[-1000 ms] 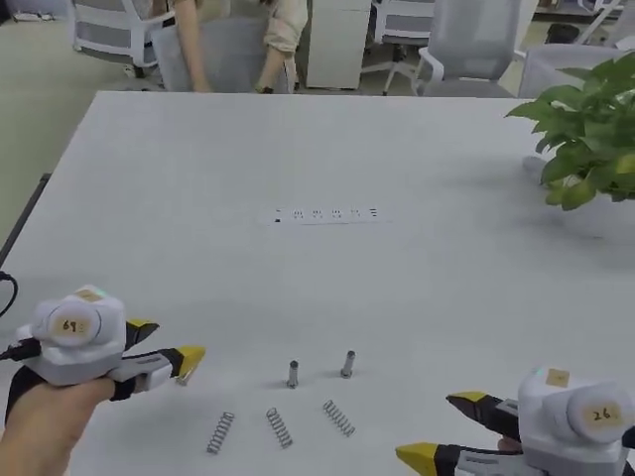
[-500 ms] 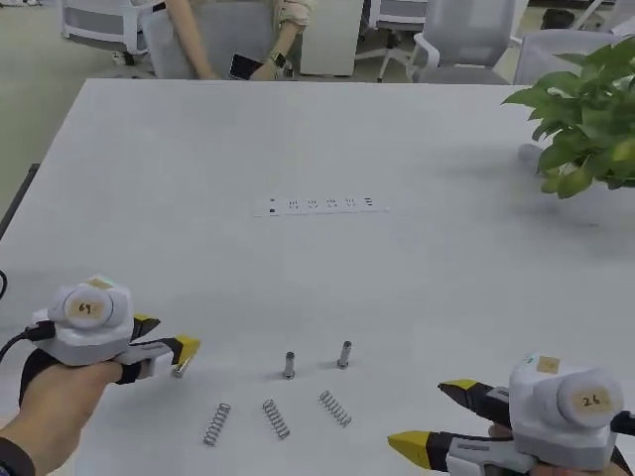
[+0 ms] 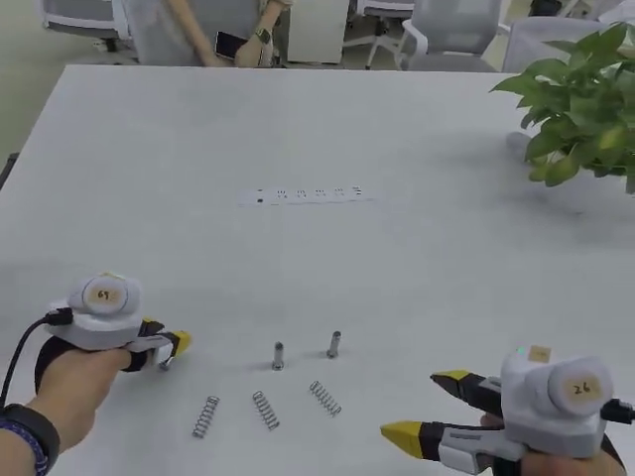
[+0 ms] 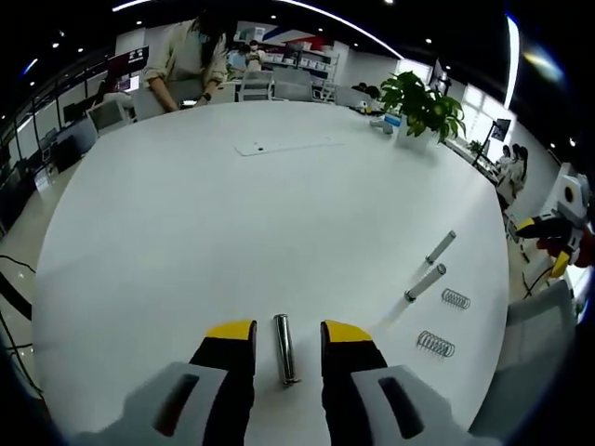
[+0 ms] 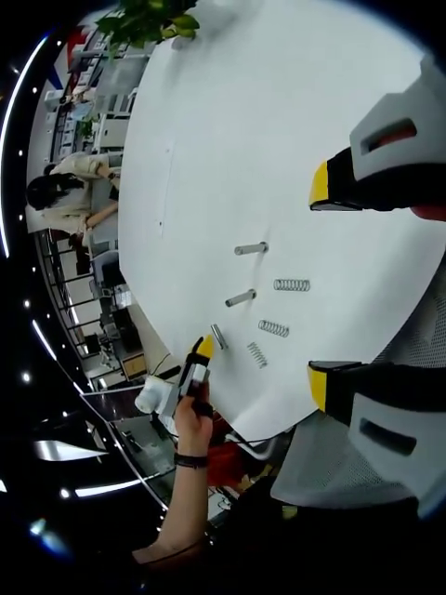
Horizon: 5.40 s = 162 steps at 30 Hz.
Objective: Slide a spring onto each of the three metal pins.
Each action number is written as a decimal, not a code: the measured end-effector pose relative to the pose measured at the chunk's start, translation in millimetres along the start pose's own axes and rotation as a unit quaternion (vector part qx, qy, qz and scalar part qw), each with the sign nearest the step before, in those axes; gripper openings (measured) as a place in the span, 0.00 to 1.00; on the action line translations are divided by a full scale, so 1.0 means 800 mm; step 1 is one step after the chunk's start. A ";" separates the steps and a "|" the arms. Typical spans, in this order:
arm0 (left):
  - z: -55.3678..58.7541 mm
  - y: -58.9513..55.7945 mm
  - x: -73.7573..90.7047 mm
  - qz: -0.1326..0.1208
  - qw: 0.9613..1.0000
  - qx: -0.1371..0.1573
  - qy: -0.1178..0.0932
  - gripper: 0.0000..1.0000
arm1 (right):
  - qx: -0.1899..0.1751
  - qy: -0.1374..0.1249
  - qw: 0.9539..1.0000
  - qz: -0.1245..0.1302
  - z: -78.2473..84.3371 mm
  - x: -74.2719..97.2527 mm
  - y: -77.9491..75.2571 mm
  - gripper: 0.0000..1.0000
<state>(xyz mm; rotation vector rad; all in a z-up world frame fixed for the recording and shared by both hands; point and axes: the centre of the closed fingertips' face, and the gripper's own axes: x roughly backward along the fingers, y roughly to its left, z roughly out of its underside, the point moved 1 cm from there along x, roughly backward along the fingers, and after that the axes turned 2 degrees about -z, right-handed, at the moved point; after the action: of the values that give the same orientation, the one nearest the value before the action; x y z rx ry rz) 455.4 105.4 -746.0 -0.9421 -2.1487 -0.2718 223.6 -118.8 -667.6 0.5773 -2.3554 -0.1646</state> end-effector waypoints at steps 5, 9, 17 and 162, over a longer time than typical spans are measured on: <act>0.007 0.004 -0.009 -0.005 1.000 0.005 0.018 0.14 | -0.004 0.002 1.000 0.001 0.003 0.000 -0.001 0.64; 0.011 0.005 -0.015 -0.007 1.000 0.010 0.028 0.11 | -0.006 0.004 1.000 0.002 0.005 0.000 -0.001 0.64; 0.013 0.005 -0.024 -0.005 0.999 0.013 0.036 0.08 | -0.010 0.008 1.000 0.003 0.007 0.000 -0.002 0.64; 0.009 -0.080 0.006 -0.022 0.999 -0.044 -0.022 0.00 | -0.007 -0.005 1.000 -0.011 0.013 0.002 -0.008 0.63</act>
<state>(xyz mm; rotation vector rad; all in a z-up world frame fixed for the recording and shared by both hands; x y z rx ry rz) 404.3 66.3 -740.9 -0.9592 -2.2152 -0.3718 217.9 -125.2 -676.1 0.5964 -2.3566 -0.1939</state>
